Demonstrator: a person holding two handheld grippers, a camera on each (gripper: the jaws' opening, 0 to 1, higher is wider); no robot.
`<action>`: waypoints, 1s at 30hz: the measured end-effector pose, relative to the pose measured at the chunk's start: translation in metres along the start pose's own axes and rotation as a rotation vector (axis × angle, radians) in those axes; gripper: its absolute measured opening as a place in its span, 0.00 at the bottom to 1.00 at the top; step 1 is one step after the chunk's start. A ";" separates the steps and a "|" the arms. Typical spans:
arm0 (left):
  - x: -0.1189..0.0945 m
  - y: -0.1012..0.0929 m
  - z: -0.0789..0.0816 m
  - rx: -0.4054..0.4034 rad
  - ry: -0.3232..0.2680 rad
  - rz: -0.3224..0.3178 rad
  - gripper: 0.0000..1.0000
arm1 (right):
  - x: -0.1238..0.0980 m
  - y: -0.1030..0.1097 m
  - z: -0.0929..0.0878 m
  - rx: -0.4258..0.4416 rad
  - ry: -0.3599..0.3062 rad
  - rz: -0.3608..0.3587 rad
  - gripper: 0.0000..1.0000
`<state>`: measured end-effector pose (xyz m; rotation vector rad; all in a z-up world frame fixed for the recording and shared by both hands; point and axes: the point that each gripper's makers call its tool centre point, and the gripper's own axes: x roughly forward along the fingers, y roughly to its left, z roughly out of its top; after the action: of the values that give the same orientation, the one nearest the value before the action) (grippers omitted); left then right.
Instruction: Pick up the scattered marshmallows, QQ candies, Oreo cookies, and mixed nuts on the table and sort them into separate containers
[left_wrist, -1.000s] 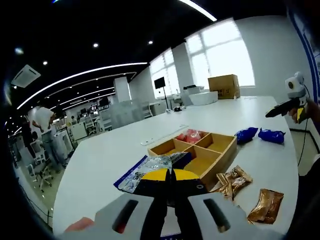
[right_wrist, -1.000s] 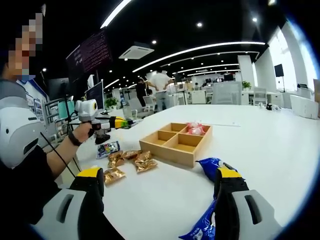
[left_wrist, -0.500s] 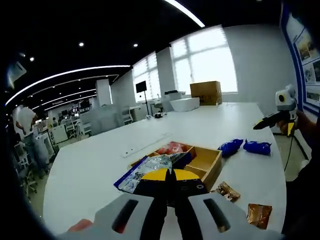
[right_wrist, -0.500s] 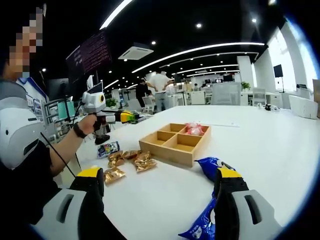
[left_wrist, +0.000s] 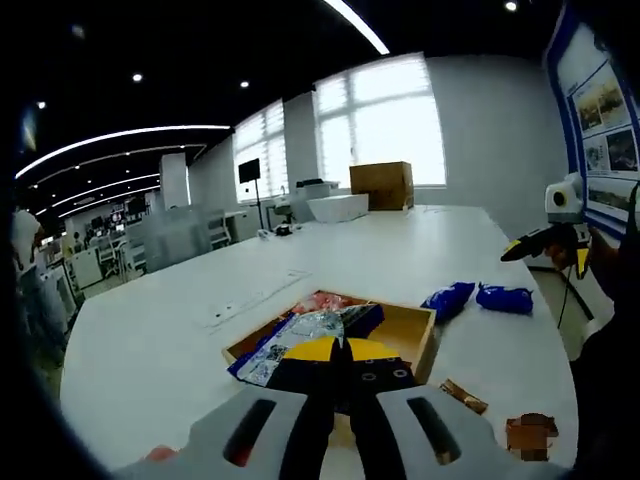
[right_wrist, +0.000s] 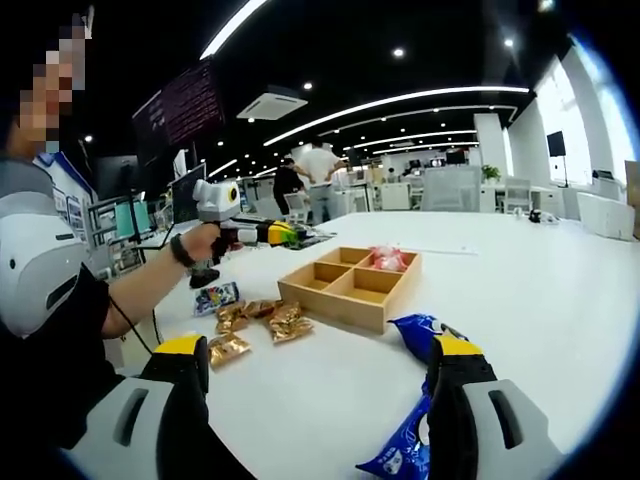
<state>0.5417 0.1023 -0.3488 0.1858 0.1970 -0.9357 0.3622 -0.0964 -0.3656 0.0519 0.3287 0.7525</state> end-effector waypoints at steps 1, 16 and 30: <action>0.003 0.000 -0.002 0.004 0.005 -0.014 0.07 | 0.000 0.000 0.000 0.000 -0.001 0.001 0.86; 0.051 0.031 -0.031 -0.024 0.038 -0.046 0.07 | 0.003 0.006 -0.001 0.002 0.001 0.020 0.86; 0.082 0.053 -0.044 -0.044 0.101 -0.042 0.08 | 0.003 0.007 -0.001 0.005 0.000 0.016 0.86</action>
<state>0.6279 0.0802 -0.4080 0.1890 0.3153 -0.9639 0.3593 -0.0888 -0.3661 0.0598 0.3302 0.7672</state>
